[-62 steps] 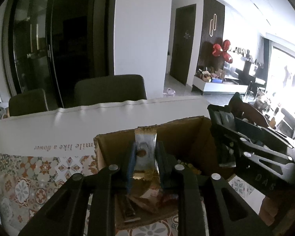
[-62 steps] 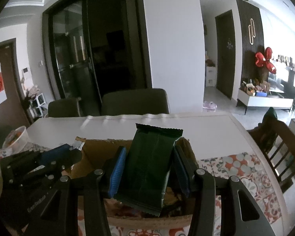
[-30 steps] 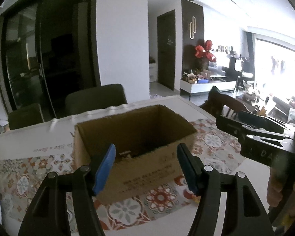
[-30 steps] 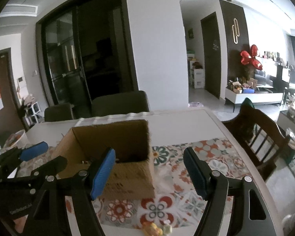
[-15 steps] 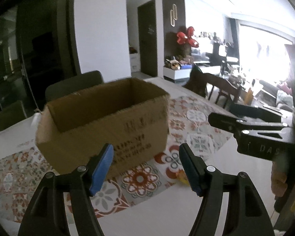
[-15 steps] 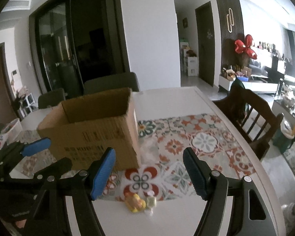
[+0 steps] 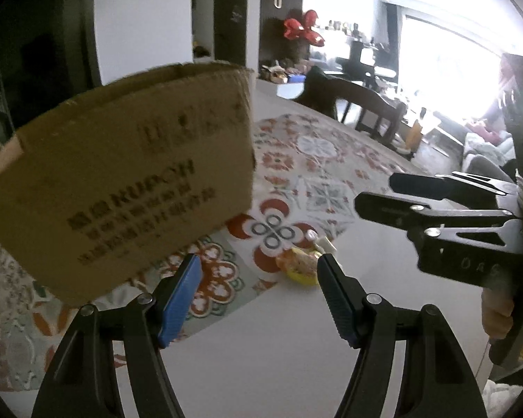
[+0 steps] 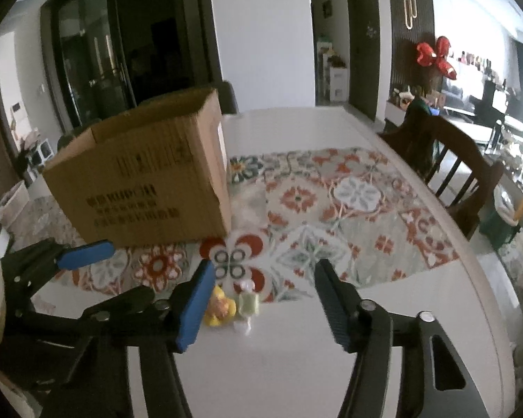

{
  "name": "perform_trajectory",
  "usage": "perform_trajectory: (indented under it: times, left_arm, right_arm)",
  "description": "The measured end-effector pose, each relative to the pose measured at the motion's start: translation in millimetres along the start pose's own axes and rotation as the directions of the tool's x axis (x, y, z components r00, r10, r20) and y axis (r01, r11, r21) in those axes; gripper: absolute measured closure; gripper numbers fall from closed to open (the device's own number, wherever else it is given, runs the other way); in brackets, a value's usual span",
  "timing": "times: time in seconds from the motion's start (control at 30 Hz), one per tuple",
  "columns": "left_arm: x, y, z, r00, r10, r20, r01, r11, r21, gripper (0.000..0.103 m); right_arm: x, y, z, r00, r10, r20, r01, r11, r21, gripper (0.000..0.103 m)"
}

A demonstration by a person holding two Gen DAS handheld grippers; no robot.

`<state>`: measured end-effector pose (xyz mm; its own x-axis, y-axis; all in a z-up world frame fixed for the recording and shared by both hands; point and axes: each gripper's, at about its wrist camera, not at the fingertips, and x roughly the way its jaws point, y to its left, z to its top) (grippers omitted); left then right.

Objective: Organize snacks
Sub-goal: 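Withdraw both tools and move them toward the yellow candy and white candy, then grasp the yellow candy with the left tool while the right grasps the white wrapped candy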

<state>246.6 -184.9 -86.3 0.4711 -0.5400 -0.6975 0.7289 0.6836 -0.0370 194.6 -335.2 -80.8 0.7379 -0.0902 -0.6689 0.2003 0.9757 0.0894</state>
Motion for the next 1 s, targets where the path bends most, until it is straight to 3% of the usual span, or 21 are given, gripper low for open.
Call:
perform_trajectory:
  times: [0.43,0.8,1.0]
  left_arm:
    - [31.8,-8.4,-1.1,0.994,-0.107,-0.032,0.108,0.994,0.019,0.036]
    - [61.2,-10.7,1.5,0.981,-0.165,-0.099,0.163,0.986,-0.025,0.052]
    - [69.7,-13.6,-1.9,0.981,-0.157,-0.11,0.156,0.988,-0.021,0.064]
  right_arm:
    - [21.4,-8.6,-21.2,0.995,-0.003,-0.097,0.006,1.0,0.023,0.053]
    - [34.1,-21.2,-32.9,0.99,-0.017,-0.143,0.025,0.998,0.056,0.058]
    - [36.8,-24.8,-33.8,0.989,-0.006,-0.147,0.018,0.997,0.08,0.058]
